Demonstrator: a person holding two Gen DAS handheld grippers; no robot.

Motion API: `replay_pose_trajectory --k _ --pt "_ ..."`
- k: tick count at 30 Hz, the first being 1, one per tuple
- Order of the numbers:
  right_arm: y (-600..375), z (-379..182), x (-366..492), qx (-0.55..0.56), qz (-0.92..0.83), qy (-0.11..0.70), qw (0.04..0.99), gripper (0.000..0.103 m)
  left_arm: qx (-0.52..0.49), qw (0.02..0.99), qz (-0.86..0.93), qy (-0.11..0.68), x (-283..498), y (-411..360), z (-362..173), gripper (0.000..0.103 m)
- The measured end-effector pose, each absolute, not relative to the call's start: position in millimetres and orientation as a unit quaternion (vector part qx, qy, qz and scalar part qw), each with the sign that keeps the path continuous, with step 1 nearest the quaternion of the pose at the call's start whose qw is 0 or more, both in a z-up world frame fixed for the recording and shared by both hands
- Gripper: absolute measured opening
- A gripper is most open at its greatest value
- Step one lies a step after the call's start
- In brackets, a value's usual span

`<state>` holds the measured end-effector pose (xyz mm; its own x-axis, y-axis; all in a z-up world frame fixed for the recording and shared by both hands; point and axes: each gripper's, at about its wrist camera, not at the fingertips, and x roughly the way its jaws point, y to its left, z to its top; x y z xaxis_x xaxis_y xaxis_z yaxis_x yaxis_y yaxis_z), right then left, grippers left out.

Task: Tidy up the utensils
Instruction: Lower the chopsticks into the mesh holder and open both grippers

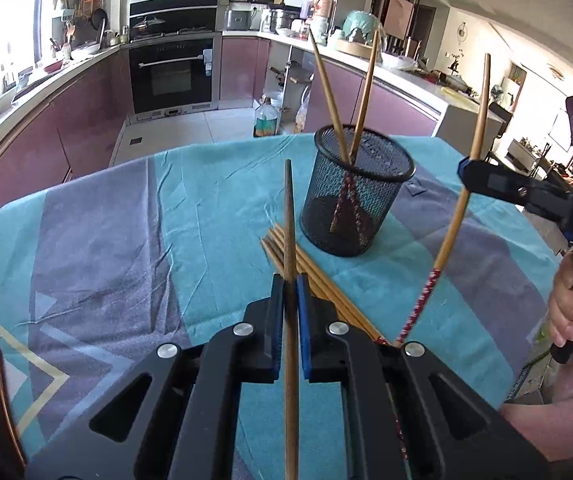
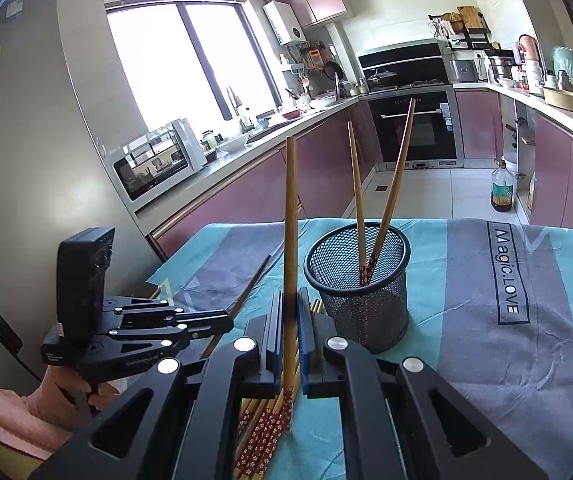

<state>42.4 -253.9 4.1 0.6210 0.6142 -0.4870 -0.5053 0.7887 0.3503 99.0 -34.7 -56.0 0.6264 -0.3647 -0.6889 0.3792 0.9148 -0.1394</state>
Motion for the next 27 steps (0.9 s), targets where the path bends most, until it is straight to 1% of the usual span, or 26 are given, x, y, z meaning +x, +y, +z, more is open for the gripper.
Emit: replay_pose_trajectory --k 9,16,27 --pt "-257 28 45 0.083 0.315 0.274 0.905 0.005 -0.028 0.922 -0.245 0.299 81 -15 9 0.007" --pt "-260 50 54 0.079 0.312 0.252 0.912 0.005 -0.038 0.94 -0.245 0.233 83 -15 54 0.007" --pt "-270 88 69 0.071 0.306 0.213 0.925 0.005 -0.027 0.944 -0.269 0.186 96 -46 112 0.007"
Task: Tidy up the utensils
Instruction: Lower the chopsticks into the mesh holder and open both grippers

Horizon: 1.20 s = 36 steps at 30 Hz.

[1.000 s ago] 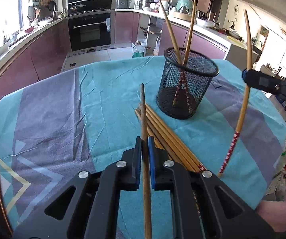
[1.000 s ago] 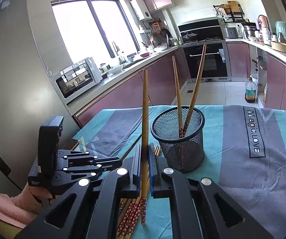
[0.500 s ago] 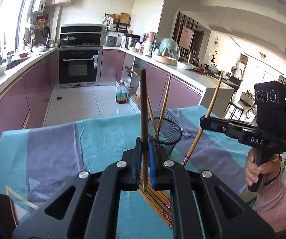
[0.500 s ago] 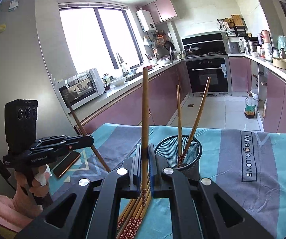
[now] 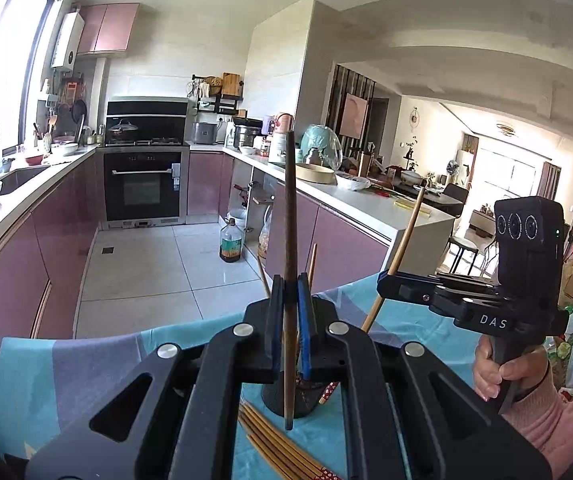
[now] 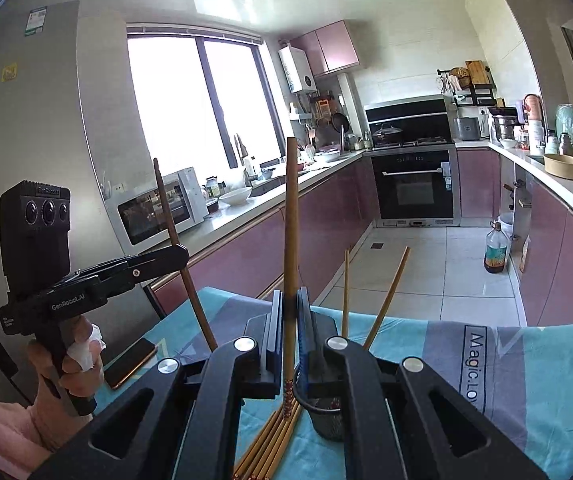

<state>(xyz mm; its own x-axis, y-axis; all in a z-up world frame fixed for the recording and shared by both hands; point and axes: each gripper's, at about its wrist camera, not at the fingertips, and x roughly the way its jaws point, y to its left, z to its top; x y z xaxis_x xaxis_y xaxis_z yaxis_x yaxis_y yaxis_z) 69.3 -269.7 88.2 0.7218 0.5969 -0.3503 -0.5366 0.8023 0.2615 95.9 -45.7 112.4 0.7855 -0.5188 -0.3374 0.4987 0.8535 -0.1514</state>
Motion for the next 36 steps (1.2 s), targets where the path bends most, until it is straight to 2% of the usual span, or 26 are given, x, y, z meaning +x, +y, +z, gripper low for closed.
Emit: replay_pose_trajectory --k 12,23,34,36 --pt "-274 89 94 0.058 0.279 0.213 0.935 0.005 -0.02 0.945 -0.272 0.179 123 -83 133 0.007" --pt "-263 49 133 0.049 0.276 0.306 0.91 0.005 -0.018 0.914 -0.282 0.29 159 -99 69 0.007" --pt "-258 28 150 0.047 0.25 0.342 0.905 0.008 -0.023 0.904 -0.262 0.338 194 -90 32 0.008" --pt "-260 27 149 0.054 0.243 0.338 0.908 0.024 -0.031 0.903 -0.256 0.343 197 -88 28 0.013"
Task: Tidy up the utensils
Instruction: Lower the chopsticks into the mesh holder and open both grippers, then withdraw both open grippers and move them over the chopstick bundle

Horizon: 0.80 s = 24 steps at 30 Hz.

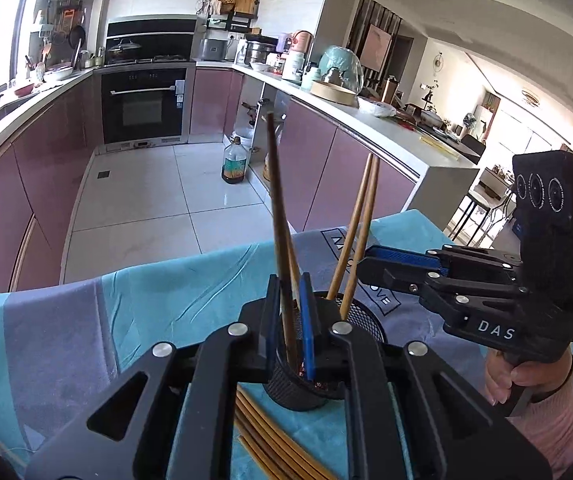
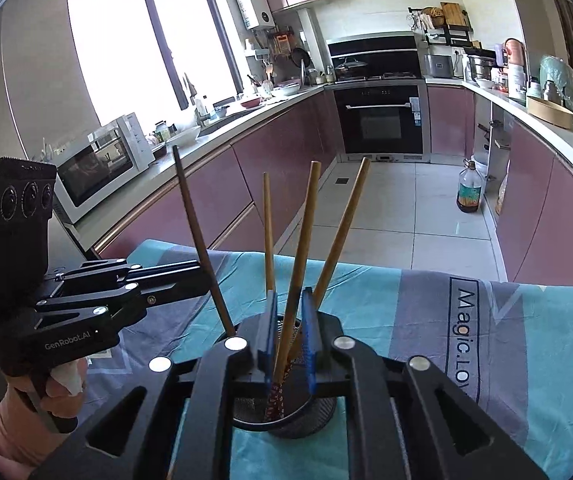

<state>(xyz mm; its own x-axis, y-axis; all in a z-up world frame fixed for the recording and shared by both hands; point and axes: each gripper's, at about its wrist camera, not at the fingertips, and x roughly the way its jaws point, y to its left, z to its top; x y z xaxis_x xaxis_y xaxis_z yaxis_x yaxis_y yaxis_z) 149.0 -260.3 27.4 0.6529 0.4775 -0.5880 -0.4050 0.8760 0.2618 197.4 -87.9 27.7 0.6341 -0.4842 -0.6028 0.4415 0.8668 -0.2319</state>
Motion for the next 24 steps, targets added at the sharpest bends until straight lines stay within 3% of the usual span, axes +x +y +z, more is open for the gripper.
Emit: replay_pose_trajectory --k 2,4,5,24 --pt "-261 28 146 0.055 0.241 0.331 0.911 0.025 -0.036 0.905 -0.251 0.342 201 -86 27 0.014" --pt "-265 29 145 0.057 0.241 0.327 0.912 0.026 -0.039 0.907 -0.245 0.341 202 -82 25 0.027" --pt "-266 29 144 0.058 0.24 0.325 0.913 0.027 -0.04 0.909 -0.241 0.337 200 -80 24 0.029" --pt "-268 29 92 0.071 0.29 0.301 0.906 0.039 -0.014 0.94 -0.193 0.282 133 -45 26 0.043"
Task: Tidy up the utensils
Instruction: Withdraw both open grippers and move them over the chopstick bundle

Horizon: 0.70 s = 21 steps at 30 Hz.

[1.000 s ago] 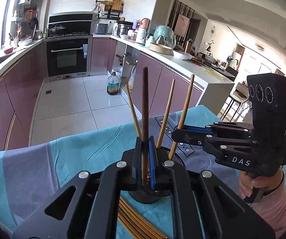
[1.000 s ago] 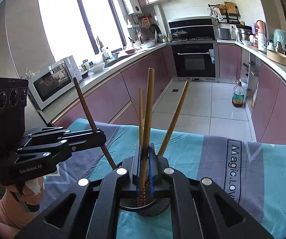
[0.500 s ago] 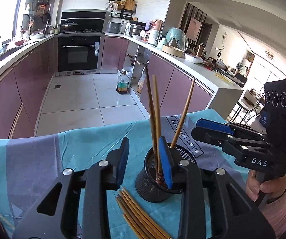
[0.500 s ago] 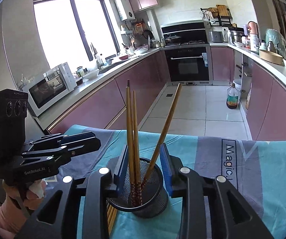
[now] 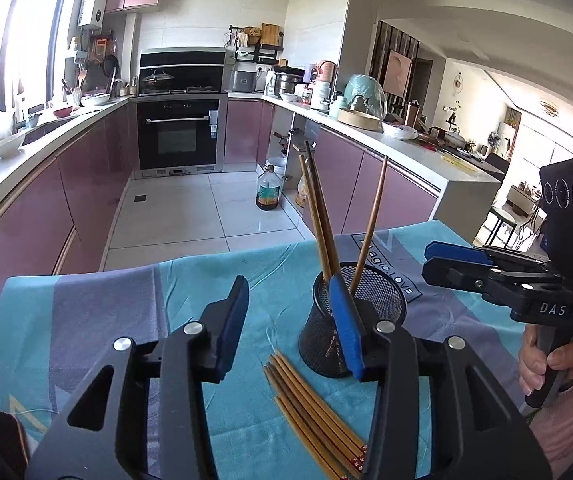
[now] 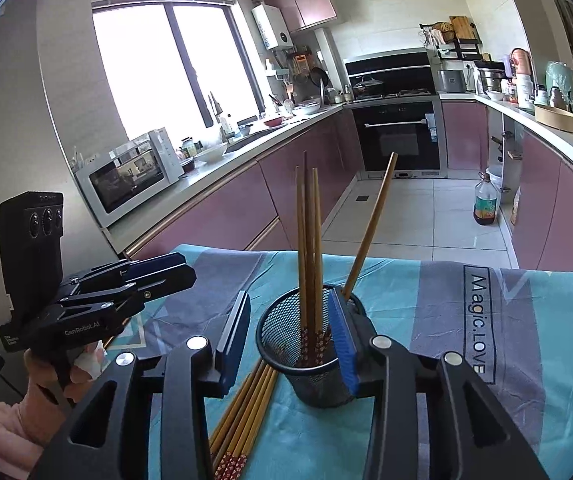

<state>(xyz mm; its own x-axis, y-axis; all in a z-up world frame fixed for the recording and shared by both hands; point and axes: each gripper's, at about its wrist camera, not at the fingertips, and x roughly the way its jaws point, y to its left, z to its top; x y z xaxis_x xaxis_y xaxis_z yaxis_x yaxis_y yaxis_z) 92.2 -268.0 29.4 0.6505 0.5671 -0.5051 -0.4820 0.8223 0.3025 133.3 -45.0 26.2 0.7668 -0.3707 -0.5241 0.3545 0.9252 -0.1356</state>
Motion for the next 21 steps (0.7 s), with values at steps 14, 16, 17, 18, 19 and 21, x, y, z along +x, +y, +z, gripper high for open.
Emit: replay_pose_trajectory --k 14,16,17,18,19,21 --pt "-240 -38 65 0.063 0.318 0.392 0.861 0.042 0.005 0.901 -0.193 0.388 98 -42 -61 0.046" --pt "-237 -46 65 0.067 0.316 0.403 0.856 0.042 0.006 0.894 -0.194 0.405 95 -43 -75 0.046" --pt "-235 -49 64 0.064 0.314 0.406 0.856 0.042 0.006 0.892 -0.194 0.409 93 -43 -81 0.046" --pt "-233 -51 63 0.061 0.311 0.408 0.856 0.042 0.004 0.889 -0.194 0.414 92 -45 -86 0.046" --pt "-231 -53 62 0.06 0.309 0.411 0.856 0.042 0.002 0.887 -0.197 0.419 92 -47 -90 0.046" --pt "-228 -57 61 0.06 0.308 0.417 0.853 0.042 -0.001 0.884 -0.198 0.424 90 -47 -96 0.047"
